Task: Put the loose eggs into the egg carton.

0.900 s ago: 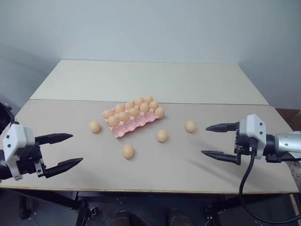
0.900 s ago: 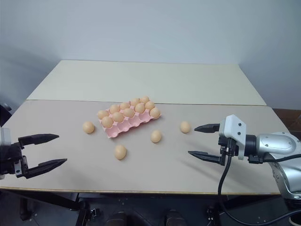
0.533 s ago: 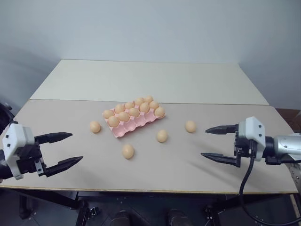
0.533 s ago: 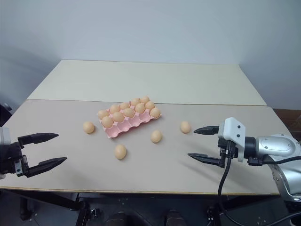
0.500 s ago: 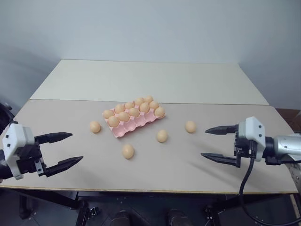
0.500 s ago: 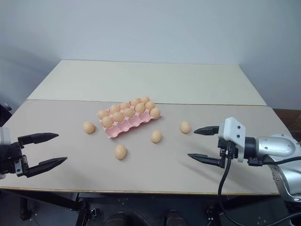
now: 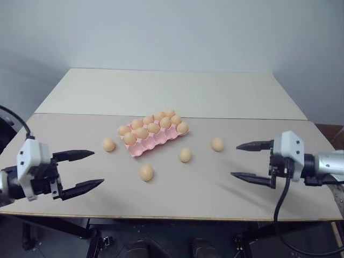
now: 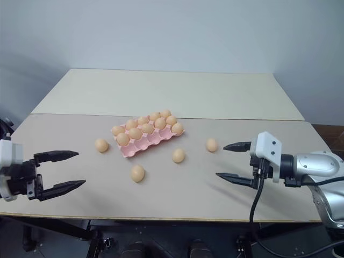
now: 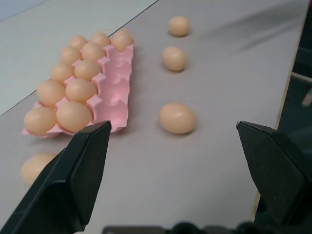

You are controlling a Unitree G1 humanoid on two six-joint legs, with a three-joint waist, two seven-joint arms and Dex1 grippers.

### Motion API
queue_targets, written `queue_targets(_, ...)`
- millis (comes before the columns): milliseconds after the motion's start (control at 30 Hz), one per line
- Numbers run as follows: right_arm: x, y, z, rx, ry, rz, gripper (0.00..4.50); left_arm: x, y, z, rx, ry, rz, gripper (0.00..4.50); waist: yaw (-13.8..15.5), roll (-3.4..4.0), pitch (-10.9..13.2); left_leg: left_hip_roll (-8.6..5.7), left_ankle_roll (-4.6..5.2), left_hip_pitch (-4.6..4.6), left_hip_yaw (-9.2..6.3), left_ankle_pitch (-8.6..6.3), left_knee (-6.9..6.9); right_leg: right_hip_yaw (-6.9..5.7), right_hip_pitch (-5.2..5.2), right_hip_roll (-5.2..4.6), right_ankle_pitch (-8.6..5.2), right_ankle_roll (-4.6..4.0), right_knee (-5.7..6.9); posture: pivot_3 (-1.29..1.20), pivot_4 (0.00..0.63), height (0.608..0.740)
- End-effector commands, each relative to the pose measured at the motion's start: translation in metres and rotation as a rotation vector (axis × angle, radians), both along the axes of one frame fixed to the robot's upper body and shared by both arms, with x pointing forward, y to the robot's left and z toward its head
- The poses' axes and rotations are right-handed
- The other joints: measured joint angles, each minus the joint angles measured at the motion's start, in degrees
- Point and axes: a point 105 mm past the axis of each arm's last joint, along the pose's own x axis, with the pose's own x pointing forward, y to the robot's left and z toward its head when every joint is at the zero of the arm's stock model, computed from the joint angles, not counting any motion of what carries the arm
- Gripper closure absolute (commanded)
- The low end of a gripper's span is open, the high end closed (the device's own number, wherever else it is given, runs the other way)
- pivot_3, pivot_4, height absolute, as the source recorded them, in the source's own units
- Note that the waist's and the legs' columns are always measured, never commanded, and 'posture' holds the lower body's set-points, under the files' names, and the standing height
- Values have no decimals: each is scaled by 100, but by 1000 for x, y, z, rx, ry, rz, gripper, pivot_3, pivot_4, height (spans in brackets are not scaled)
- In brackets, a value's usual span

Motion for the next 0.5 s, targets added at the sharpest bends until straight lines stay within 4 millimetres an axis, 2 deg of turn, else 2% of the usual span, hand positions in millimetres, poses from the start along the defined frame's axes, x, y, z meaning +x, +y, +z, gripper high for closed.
queue_targets(33, 28, 3, -2, -46, -76, -113, 0, 6, -10, 5, 3, -32, -63, 18, -25, 0, 0, 0, 0, 1, 0, 0, -1, 1, -1, 1, 0, 0, 0, 0, 150, 740)
queue_targets(300, 96, 12, -33, -85, -50, -431, 0, 23, -34, 11, -34, -63, -167, 18, -14, 1, 0, -2, 0, -22, 0, 0, -1, 4, -23, 2, 1, -2, 3, 0, 150, 740)
queue_targets(500, 127, 19, -46, -77, -25, -577, 0, 27, -41, 10, -52, -64, -182, 18, -13, 1, -1, -6, -9, -96, 1, 7, 10, 11, -113, 1, 3, -3, 40, 0, 150, 740)
